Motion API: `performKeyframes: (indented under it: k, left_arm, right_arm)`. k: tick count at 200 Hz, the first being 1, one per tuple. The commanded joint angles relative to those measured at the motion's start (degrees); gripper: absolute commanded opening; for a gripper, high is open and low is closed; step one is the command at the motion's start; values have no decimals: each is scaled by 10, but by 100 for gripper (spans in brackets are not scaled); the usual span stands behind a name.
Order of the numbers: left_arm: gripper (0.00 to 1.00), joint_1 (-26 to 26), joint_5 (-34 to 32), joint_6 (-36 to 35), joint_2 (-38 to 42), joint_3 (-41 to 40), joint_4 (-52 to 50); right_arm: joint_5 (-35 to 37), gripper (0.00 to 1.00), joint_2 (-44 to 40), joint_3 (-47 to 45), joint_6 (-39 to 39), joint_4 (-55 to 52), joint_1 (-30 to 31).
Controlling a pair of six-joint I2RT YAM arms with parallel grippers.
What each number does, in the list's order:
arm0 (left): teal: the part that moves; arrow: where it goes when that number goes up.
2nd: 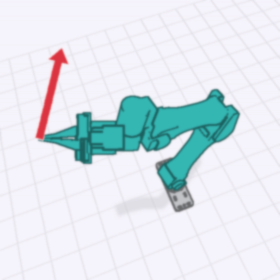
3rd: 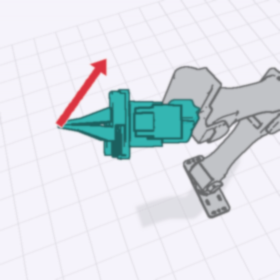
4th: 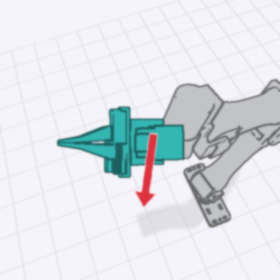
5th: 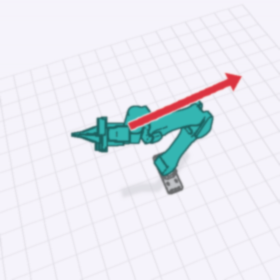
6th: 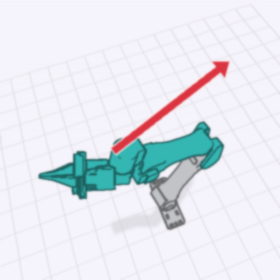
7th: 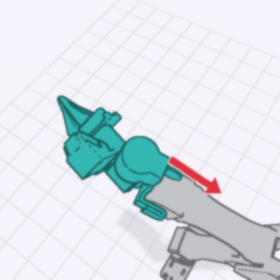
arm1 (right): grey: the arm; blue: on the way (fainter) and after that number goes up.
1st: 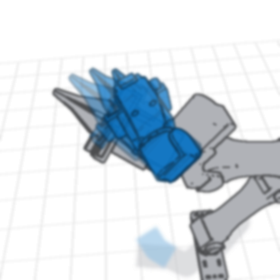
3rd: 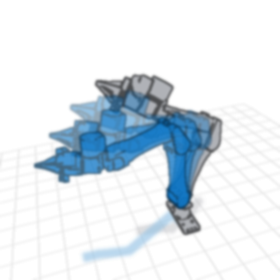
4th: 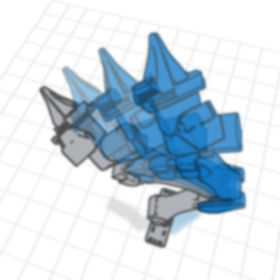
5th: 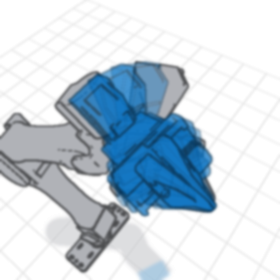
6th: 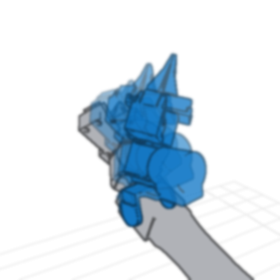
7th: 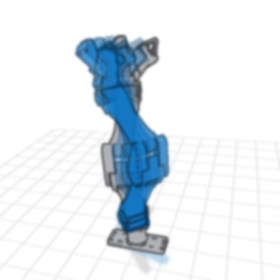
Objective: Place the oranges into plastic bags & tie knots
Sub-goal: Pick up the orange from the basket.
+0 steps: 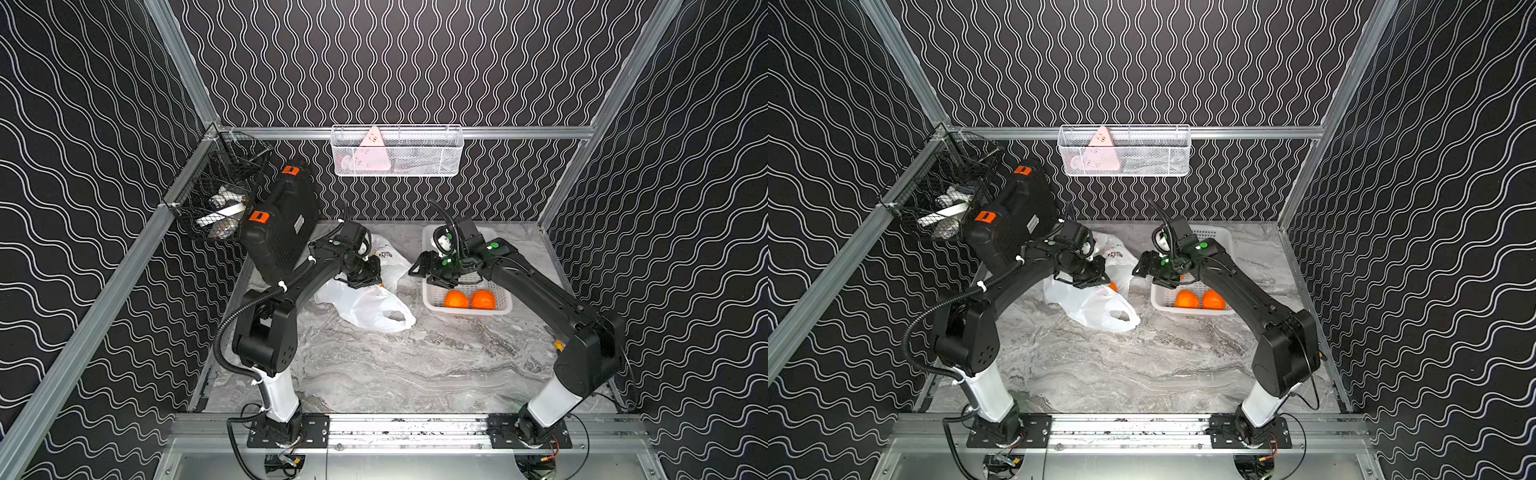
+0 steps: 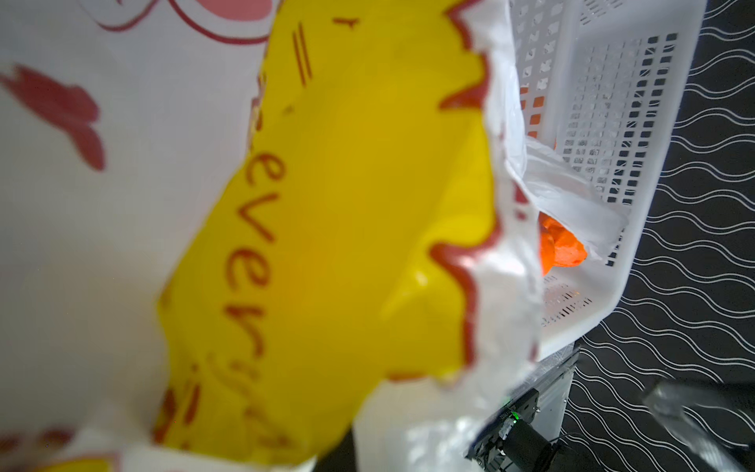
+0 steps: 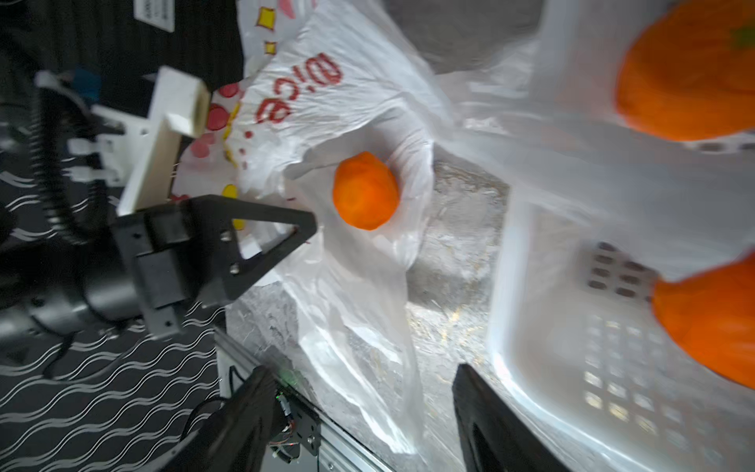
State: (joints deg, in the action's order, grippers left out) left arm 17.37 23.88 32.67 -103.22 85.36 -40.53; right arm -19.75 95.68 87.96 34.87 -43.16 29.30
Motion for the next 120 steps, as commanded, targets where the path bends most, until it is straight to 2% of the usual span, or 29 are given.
performKeyframes:
  k: [1,18,48,81,99,120]
  left_arm:
    - [0,-1,18,-29,16,-5,5]
    - [0,-1,31,-38,24,-9,5]
    - [0,-1,42,-39,31,-25,12]
    - [0,-1,45,-38,33,-27,16]
    - [0,-1,48,-41,31,-24,12]
    - [0,-1,44,-42,31,-22,10]
  right_arm:
    - [117,73,1,9,-30,-87,-29]
    - [162,75,4,-7,-50,-82,-72]
    - [152,77,44,-14,-76,-58,-132]
    - [110,79,132,35,-103,-22,-149]
    - [108,80,181,83,-101,-36,-149]
    - [93,82,216,97,-89,-8,-149]
